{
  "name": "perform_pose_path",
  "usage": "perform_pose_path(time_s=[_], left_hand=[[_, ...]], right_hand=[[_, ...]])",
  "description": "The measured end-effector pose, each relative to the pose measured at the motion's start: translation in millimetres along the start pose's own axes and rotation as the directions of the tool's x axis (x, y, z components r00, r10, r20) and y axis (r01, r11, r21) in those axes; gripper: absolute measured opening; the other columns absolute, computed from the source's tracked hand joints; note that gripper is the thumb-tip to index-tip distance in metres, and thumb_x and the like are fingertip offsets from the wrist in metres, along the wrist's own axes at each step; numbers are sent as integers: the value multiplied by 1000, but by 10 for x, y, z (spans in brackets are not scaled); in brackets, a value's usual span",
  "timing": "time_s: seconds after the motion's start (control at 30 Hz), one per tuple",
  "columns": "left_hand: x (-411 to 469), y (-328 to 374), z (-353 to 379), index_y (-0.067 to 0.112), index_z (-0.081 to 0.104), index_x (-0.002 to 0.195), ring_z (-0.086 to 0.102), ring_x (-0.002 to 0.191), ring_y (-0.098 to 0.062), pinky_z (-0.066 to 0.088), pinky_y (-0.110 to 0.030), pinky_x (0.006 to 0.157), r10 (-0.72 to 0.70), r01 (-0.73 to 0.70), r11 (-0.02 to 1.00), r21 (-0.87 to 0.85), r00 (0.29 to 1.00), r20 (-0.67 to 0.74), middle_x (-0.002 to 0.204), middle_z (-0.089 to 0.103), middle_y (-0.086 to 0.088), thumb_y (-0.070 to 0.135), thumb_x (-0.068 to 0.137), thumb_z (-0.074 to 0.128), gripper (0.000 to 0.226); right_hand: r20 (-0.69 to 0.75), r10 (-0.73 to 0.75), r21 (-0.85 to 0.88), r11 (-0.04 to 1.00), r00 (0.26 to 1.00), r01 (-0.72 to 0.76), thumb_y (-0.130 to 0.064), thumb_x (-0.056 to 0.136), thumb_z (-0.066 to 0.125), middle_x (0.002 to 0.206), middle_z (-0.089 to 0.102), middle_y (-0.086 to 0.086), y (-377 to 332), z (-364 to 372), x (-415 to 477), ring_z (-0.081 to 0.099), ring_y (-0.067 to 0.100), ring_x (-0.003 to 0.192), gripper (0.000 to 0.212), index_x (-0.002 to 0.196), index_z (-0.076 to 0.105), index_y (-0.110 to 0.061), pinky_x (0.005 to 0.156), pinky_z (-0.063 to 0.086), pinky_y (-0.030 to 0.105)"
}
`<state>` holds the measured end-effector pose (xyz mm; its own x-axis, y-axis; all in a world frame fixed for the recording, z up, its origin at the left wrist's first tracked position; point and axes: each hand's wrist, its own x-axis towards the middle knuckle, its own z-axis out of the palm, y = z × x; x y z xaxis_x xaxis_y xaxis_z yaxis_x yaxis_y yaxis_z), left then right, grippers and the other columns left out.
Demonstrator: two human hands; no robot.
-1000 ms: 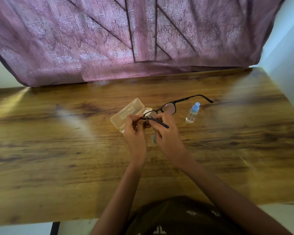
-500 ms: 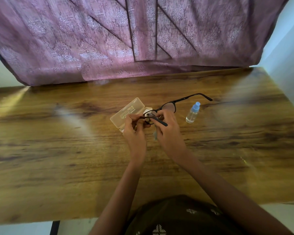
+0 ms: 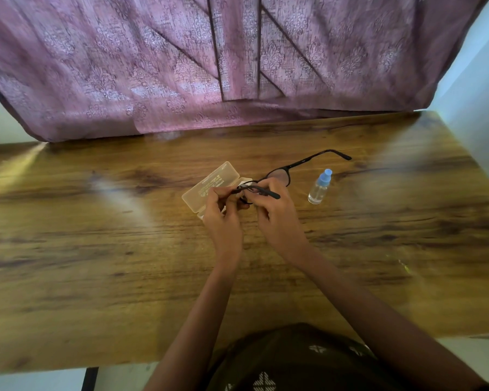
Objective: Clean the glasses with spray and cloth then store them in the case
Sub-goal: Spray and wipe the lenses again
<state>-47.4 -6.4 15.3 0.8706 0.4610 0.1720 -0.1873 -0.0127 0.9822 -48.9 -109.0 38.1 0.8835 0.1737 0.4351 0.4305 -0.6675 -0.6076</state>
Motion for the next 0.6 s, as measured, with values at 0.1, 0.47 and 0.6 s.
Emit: perform_pose_path(time_s=[0.1,0.47,0.6], left_hand=[[4,39,8,14,60,89,63,78,-1,52,-14,64,-1,0,1000,-14,1000,-26,88,64,4,-5,92,55,21],[53,64,-52,14,62,91,61,81,5,48,-10,66,31,-28,999,42,997,-67,88,62,13,-11,89,52,27],[77,62,-72,15,62,92,61,80,4,48,-11,66,26,-23,998,54,997,-70,87,62,17,-8,90,52,25]], right_hand=[[-19,-21,50,999,1000,22,9,86,63,102,58,14,48,15,-3,56,26,96,30,112,72,-3,80,50,34],[17,-123,-107,986,992,124,19,78,63,98,59,15,147,-37,-70,55,27,94,31,104,71,3,81,50,33],[8,-95,-145,985,995,95,18,78,62,99,57,15,65,-16,-85,53,24,97,37,110,69,2,86,44,22]])
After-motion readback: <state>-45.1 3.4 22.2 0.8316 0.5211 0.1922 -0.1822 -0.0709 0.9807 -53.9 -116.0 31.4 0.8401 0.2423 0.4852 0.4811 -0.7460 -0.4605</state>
